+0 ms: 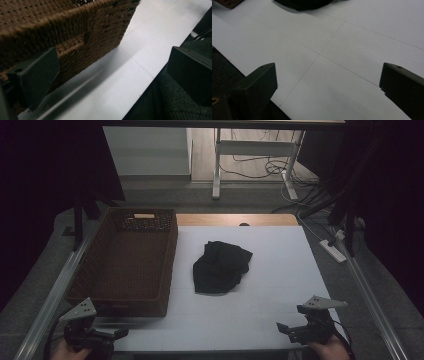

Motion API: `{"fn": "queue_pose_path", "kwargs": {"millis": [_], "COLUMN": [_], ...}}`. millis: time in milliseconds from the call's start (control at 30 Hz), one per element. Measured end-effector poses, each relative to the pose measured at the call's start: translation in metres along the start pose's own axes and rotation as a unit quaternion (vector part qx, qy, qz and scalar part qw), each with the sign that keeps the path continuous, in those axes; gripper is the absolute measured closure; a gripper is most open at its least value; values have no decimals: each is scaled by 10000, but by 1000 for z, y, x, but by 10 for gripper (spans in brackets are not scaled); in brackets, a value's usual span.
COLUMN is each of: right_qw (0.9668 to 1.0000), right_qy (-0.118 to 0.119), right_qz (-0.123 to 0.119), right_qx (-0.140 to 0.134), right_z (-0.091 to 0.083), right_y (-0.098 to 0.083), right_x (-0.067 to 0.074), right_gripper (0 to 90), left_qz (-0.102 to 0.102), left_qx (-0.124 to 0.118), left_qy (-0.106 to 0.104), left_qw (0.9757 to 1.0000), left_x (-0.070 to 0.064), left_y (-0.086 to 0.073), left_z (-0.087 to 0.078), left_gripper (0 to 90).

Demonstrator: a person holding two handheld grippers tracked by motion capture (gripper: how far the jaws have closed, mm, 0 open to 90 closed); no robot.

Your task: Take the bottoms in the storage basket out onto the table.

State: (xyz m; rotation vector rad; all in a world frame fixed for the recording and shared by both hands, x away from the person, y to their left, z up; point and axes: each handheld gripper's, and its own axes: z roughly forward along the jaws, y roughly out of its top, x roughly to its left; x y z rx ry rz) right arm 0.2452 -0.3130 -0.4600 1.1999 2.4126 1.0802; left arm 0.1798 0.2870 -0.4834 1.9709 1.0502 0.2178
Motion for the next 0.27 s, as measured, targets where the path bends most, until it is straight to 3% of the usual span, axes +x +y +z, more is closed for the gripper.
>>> {"fn": "queue_pose_path", "kwargs": {"millis": [267], "right_qw": [10000], "right_qy": [-8], "right_qz": [-28], "right_qx": [25], "right_z": [0], "right_y": [0], "right_x": [0], "right_gripper": [19], "left_qz": [-36], "left_qx": [49], "left_qy": [-24], "left_qw": [10000], "left_x": [1], "left_y": [-1], "left_z": [-1], "left_gripper": [0]}}
